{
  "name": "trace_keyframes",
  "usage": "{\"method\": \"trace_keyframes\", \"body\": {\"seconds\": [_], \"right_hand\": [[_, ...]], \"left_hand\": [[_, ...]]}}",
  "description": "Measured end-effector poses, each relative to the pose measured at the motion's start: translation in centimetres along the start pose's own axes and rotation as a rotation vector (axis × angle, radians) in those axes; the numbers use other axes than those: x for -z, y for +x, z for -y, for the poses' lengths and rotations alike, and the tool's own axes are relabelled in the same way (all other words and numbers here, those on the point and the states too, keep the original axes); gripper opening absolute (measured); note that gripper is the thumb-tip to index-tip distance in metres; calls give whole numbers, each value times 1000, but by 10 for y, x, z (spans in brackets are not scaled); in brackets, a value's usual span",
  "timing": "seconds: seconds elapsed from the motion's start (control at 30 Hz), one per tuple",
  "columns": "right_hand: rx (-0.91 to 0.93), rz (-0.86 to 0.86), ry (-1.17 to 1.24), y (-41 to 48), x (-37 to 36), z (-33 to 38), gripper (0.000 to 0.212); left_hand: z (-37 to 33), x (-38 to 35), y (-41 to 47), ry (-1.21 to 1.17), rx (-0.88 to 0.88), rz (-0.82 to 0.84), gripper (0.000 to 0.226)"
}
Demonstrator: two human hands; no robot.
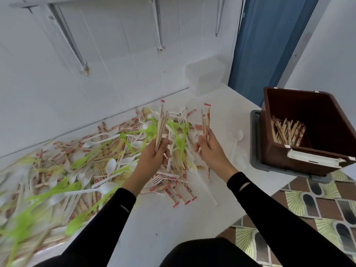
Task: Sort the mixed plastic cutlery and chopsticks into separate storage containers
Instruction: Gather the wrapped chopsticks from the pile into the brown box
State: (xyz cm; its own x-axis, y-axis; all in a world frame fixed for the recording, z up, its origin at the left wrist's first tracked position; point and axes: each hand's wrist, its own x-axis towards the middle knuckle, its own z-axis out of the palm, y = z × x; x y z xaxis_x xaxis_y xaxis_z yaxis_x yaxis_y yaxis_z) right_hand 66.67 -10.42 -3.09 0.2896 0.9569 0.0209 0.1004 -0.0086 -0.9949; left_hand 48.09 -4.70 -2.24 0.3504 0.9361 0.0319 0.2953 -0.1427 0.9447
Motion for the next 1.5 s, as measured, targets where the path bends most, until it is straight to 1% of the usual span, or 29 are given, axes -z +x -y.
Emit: {"method": "trace_keyframes", "body": {"seconds": [0.07, 0.1, 0.13, 0.17, 0.2, 0.27, 0.3, 0.37, 0.43, 0.47, 0.53, 0.57, 0.63, 0.7, 0.77, 0.87, 0.93, 1.0, 1.03, 1.07, 1.13, 1.17, 1.27, 1.33, 1.43, 1.5], "right_hand": [[-5, -45, -125, -5, -12, 1, 17], [-20, -47, -192, -6, -13, 0, 20], [-49, -26, -268, -9, -17, -3, 30], [-95, 13, -342, -11, -20, -5, 37], [-154, 59, -424, -13, -23, -7, 39], [-256, 138, -613, -21, -33, -12, 35], [-273, 141, -706, -25, -36, -14, 29], [-290, 92, -846, -34, -42, -18, 14], [-295, 32, -935, -39, -44, -21, 24], [-309, 14, -955, -41, -44, -22, 19], [-342, -12, -936, -43, -42, -20, 3], [-347, -28, -927, -43, -38, -19, 3], [-367, -59, -946, -46, -29, -13, 15], [-404, -96, -973, -50, -18, -7, 22], [-451, -135, -976, -55, -7, -5, 23], [-414, -157, -907, -58, 6, -6, 21], [-368, -155, -793, -59, 9, -7, 25], [-306, -184, -691, -58, 6, -6, 32], [-264, -222, -638, -57, 2, -4, 31], [-217, -270, -566, -56, -1, -2, 26], [-148, -362, -403, -51, -7, 8, 7], [-114, -392, -339, -47, -9, 15, 4], [6, -448, -205, -32, -11, 39, 7], [90, -472, -181, -26, -11, 55, 21], [154, -495, -200, -19, -15, 63, 23], [160, -469, -232, -20, -21, 59, 22]], "left_hand": [[11, 13, -12, 159, -28, 45, 21], [15, 15, -16, 240, -37, 79, 23], [22, 19, -22, 301, -29, 115, 24], [26, 23, -27, 348, -20, 148, 22], [32, 26, -32, 410, -14, 180, 18], [46, 34, -39, 558, -48, 229, 17], [53, 35, -42, 616, -60, 253, 20], [59, 34, -48, 691, -109, 311, 24], [64, 27, -53, 749, -232, 332, 30], [66, 24, -53, 777, -265, 332, 36], [66, 22, -48, 847, -249, 343, 48], [68, 23, -43, 880, -245, 356, 51], [67, 26, -36, 951, -272, 393, 55], [64, 30, -33, 1023, -322, 419, 53], [64, 35, -32, 1080, -356, 444, 44], [69, 41, -28, 1091, -437, 462, 31], [74, 44, -25, 1040, -523, 448, 27], [74, 47, -23, 963, -534, 434, 25], [72, 49, -20, 910, -535, 422, 25], [70, 50, -17, 861, -544, 397, 25], [61, 55, -10, 768, -571, 313, 34], [57, 58, -5, 680, -576, 277, 32], [38, 67, 7, 382, -488, 235, 6], [25, 72, 16, 214, -373, 178, 5], [10, 77, 29, -54, -315, 45, 14], [2, 78, 34, -247, -248, 9, 18]]}}
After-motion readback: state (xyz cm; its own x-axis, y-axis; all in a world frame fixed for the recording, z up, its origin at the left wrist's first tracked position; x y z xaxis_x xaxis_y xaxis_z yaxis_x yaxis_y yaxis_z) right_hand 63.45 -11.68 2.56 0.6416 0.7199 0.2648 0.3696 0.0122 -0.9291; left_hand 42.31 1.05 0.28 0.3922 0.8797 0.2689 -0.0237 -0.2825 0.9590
